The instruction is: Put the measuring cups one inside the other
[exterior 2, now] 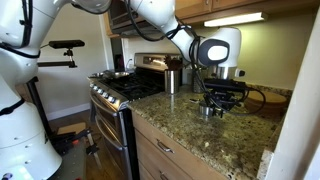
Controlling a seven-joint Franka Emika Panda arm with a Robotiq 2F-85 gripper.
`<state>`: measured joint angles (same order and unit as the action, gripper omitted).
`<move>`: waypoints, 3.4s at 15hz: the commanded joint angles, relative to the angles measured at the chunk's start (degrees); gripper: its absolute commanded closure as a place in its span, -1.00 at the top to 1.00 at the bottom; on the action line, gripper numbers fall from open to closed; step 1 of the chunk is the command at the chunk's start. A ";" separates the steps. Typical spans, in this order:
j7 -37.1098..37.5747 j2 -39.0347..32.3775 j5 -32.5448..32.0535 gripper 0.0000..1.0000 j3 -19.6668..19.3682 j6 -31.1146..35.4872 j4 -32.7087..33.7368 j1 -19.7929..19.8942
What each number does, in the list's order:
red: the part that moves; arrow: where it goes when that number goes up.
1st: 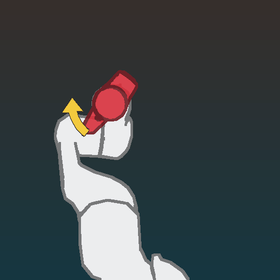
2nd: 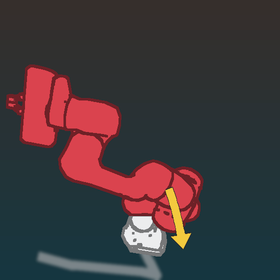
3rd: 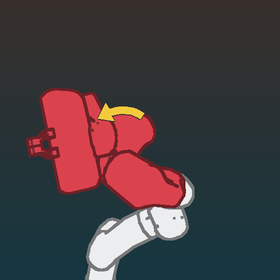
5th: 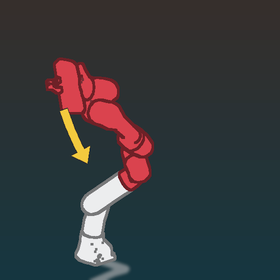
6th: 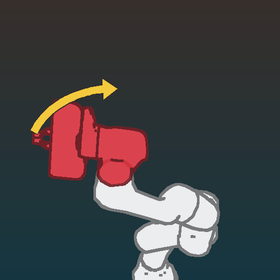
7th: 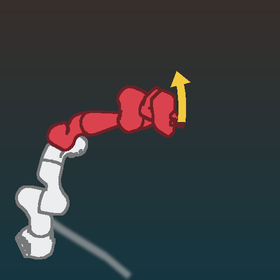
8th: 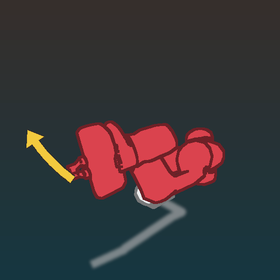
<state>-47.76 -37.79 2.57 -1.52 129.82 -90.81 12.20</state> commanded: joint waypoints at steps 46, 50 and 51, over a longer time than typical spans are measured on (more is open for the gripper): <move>-0.38 0.68 1.09 0.13 6.31 -5.61 0.60 -0.33; -0.26 0.82 1.09 0.62 6.26 -5.75 0.51 -0.35; -0.22 0.91 1.10 0.76 6.25 -5.76 0.45 -0.35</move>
<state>-47.74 -38.13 3.74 4.96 125.45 -89.70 11.94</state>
